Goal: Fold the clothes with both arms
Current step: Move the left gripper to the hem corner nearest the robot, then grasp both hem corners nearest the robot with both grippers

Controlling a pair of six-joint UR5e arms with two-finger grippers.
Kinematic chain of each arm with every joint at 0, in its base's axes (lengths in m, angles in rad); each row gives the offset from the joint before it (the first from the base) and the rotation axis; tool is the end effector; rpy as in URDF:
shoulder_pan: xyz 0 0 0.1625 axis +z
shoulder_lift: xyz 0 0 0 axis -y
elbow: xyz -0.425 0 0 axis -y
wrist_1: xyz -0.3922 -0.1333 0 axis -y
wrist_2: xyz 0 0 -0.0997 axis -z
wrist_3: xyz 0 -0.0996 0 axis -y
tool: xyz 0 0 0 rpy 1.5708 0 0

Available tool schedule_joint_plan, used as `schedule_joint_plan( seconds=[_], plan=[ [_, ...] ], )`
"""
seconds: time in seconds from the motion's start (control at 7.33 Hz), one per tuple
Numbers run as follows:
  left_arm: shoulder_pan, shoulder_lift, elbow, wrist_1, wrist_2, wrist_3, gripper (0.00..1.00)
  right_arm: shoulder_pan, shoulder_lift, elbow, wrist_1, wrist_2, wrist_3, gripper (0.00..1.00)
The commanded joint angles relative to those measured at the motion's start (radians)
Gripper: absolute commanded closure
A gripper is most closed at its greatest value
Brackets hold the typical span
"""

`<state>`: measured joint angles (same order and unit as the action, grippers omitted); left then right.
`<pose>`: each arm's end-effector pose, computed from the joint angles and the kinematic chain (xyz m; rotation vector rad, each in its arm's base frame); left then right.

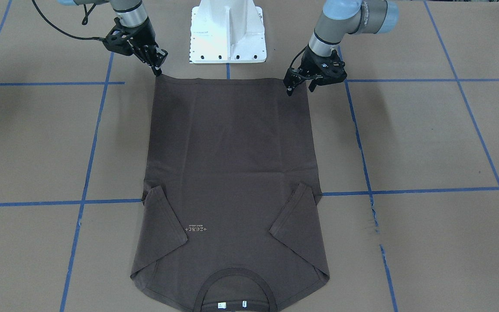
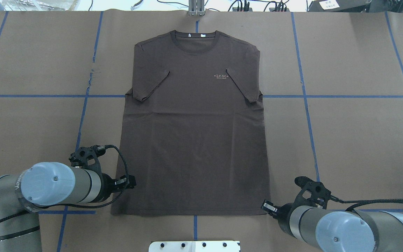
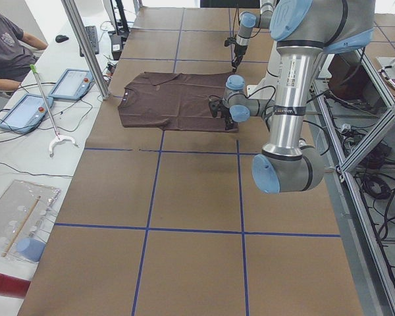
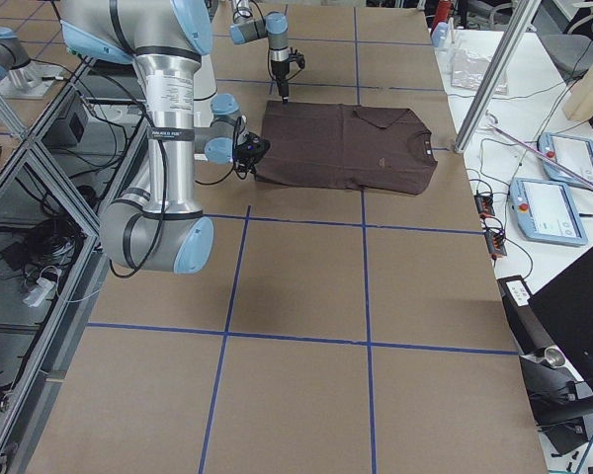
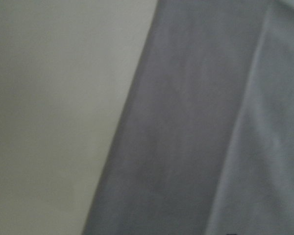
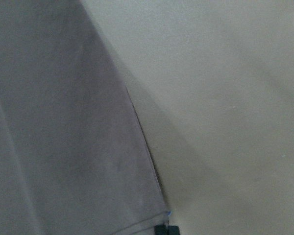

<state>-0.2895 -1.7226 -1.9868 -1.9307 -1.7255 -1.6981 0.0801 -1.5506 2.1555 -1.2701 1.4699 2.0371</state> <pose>0.4776 -0.2653 0.3509 -0.0683 0.9384 -0.3140 -0.4577 -0.1805 0.3471 -0.0826 -0.9187 0.5534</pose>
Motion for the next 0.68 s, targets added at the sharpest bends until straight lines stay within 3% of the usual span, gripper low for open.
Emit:
schedule_joint_plan(
  seconds=[0.0, 0.41, 0.55],
  plan=[
    [0.038, 0.006, -0.006, 0.032, 0.001, -0.035, 0.17, 0.007, 0.004, 0.000, 0.000, 0.001, -0.002, 1.00],
    [0.079, 0.006, -0.009, 0.068, 0.000, -0.074, 0.23, 0.012, 0.003, 0.000, 0.000, 0.001, -0.002, 1.00],
    [0.079, 0.006, -0.014, 0.072, 0.000, -0.078, 0.32, 0.012, 0.001, 0.000, 0.000, 0.001, -0.002, 1.00]
  ],
)
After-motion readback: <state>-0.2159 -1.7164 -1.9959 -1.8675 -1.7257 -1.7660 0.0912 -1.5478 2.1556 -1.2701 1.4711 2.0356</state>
